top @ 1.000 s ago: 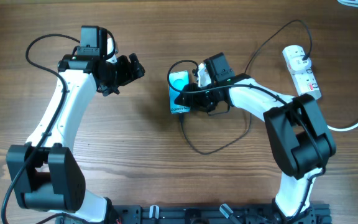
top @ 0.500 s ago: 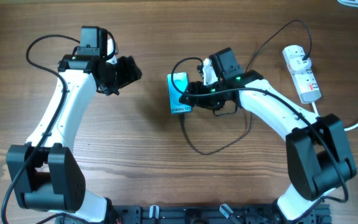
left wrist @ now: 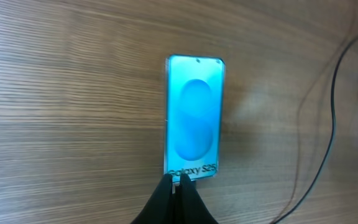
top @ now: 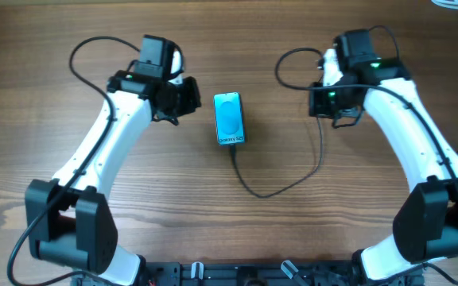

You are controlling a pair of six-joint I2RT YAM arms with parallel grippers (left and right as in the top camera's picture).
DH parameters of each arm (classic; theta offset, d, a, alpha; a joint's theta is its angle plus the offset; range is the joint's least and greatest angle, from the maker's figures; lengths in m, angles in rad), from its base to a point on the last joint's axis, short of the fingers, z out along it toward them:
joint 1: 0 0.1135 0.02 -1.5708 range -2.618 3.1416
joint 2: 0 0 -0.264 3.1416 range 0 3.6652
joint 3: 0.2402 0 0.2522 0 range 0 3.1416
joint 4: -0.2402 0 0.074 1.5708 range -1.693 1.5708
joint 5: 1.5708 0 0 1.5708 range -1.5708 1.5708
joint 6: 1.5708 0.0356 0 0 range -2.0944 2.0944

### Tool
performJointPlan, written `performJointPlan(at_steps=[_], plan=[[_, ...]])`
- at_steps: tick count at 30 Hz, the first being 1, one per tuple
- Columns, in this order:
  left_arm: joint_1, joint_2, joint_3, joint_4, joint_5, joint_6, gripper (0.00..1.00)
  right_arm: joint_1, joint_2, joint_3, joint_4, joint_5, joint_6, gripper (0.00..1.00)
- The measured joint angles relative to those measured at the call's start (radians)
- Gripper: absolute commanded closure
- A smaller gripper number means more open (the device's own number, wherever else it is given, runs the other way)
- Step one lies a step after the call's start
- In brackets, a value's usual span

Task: Plug charger to phone and switch on socket
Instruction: 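Move the right gripper to the white power strip's switch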

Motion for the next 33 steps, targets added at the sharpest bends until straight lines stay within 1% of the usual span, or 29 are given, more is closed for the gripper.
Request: performJointPlan(at_steps=[3,4,5,6,7,8,9,11,12,13,14,16,17,23,28,29,33], plan=[[-0.063,0.048,0.0,0.018,-0.001,0.0,0.96,-0.093,0.0,0.0,-0.003,0.018,-0.013,0.96],[-0.084,0.068,0.0,0.024,0.0,0.0,0.96,-0.118,0.0,0.0,-0.003,0.021,-0.016,0.94],[-0.096,0.08,0.0,0.029,0.0,0.0,0.95,-0.142,0.0,0.0,-0.003,0.023,-0.017,0.81],[-0.119,0.1,0.0,0.035,0.0,0.0,0.91,-0.169,0.0,0.0,-0.002,0.035,-0.02,0.61],[-0.135,0.116,0.0,0.04,-0.003,0.0,0.74,-0.2,0.0,0.0,0.006,0.051,-0.025,0.48],[-0.152,0.129,0.0,0.04,-0.014,0.001,0.64,-0.234,0.0,0.0,0.017,0.069,-0.028,0.31],[-0.16,0.135,0.0,0.04,-0.029,0.002,0.56,-0.264,0.0,0.0,0.026,0.077,-0.027,0.26],[-0.164,0.137,0.0,0.039,-0.062,0.001,0.48,-0.317,0.0,0.0,0.047,0.09,-0.029,0.15],[-0.164,0.137,0.0,0.039,-0.077,0.003,0.42,-0.341,0.0,0.0,0.06,0.093,-0.032,0.1],[-0.163,0.137,0.0,0.037,-0.09,0.002,0.36,-0.367,0.0,0.0,0.072,0.095,-0.029,0.07],[-0.163,0.137,0.0,0.036,-0.1,0.002,0.24,-0.392,0.0,0.0,0.077,0.098,-0.029,0.03],[-0.163,0.137,0.0,0.036,-0.118,0.005,0.05,-0.426,0.0,0.0,0.078,0.102,-0.03,0.01],[-0.163,0.137,0.0,0.036,-0.13,0.002,0.0,-0.439,0.0,0.0,0.084,0.105,-0.028,0.0],[-0.163,0.137,0.0,0.019,-0.165,0.003,0.0,-0.446,0.029,0.0,0.123,0.198,-0.008,0.0],[-0.164,0.137,0.0,0.018,-0.166,0.003,0.0,-0.451,0.088,0.0,0.205,0.261,0.006,0.0],[-0.164,0.137,0.0,0.018,-0.166,0.003,0.0,-0.462,0.117,0.0,0.237,0.267,0.008,0.0],[-0.164,0.137,0.0,0.018,-0.168,0.003,0.0,-0.518,0.151,0.0,0.276,0.272,0.024,0.0]])
